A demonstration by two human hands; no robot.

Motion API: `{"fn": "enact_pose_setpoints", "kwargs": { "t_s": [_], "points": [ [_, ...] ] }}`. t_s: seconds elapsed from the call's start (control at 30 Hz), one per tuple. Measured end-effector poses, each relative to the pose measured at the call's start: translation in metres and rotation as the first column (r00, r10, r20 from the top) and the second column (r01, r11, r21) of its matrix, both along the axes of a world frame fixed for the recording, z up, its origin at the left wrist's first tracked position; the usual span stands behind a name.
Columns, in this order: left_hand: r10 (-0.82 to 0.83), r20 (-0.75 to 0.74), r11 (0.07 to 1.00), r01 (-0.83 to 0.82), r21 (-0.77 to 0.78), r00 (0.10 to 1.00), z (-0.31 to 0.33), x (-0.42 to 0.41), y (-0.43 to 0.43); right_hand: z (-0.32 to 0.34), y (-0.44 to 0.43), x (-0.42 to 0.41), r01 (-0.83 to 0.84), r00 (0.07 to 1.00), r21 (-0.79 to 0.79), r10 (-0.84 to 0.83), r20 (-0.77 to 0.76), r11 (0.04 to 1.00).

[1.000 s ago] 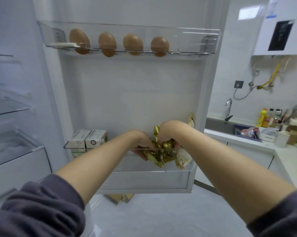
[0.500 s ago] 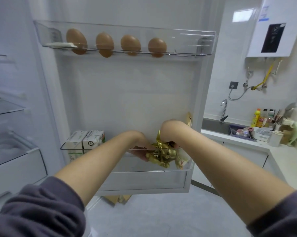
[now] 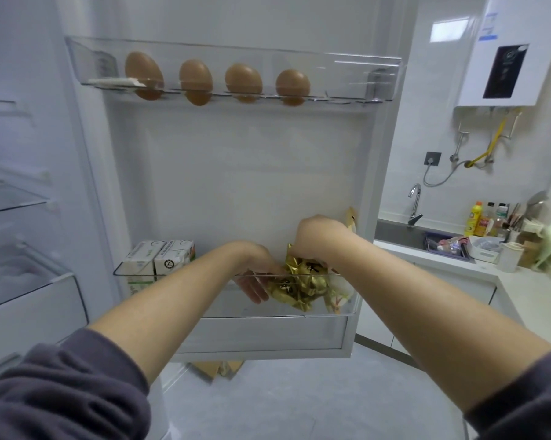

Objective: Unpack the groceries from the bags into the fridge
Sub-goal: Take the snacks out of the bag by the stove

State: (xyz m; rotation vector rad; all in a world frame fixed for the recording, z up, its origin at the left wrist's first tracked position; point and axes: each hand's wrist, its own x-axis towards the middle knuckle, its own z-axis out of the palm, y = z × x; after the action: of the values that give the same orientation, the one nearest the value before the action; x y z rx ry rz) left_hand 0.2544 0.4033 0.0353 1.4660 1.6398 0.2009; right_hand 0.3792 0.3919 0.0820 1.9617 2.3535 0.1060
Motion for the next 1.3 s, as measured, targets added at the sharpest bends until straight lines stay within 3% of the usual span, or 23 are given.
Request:
{"fn": "enact_pose_setpoints", "kwargs": {
  "t_s": [0.33,0.47,0.57,0.67,0.77,0.87,1.17,1.3],
  "points": [
    [0.022,0.0,1.0,-0.022,0.016,1.0,0.004,0.006,-0.008,0.003,-0.005,-0.008,-0.022,1.0,0.033,0.022,0.004,0.999],
    [0.029,-0.122,0.998,-0.023,0.05,0.992,0.01,0.005,-0.015,0.005,-0.012,-0.007,-0.026,0.998,0.102,0.02,0.055,0.994],
    [0.068,-0.307,0.968,0.012,0.25,0.949,0.018,0.001,-0.028,0.007,-0.018,-0.007,-0.04,0.993,0.201,0.017,0.114,0.979],
    [0.251,-0.544,0.828,0.113,0.549,0.801,0.022,-0.004,-0.044,0.008,-0.023,-0.008,-0.103,0.986,0.356,0.048,0.162,0.929],
    [0.436,-0.533,0.649,0.156,0.744,0.726,0.018,-0.007,-0.063,0.01,-0.03,-0.003,-0.174,0.981,0.506,0.102,0.166,0.845],
    [0.568,-0.508,0.521,0.194,0.831,0.648,0.014,-0.007,-0.075,0.012,-0.04,0.012,-0.18,0.983,0.596,0.133,0.123,0.783],
    [0.517,-0.269,0.189,0.198,0.962,0.813,0.009,0.044,-0.096,-0.026,-0.066,0.083,0.005,0.991,0.742,0.099,-0.095,0.67],
    [0.373,-0.238,0.143,0.198,0.97,0.897,-0.004,0.092,-0.106,-0.048,-0.081,0.125,0.065,0.989,0.75,0.058,-0.137,0.658]
  ]
}}
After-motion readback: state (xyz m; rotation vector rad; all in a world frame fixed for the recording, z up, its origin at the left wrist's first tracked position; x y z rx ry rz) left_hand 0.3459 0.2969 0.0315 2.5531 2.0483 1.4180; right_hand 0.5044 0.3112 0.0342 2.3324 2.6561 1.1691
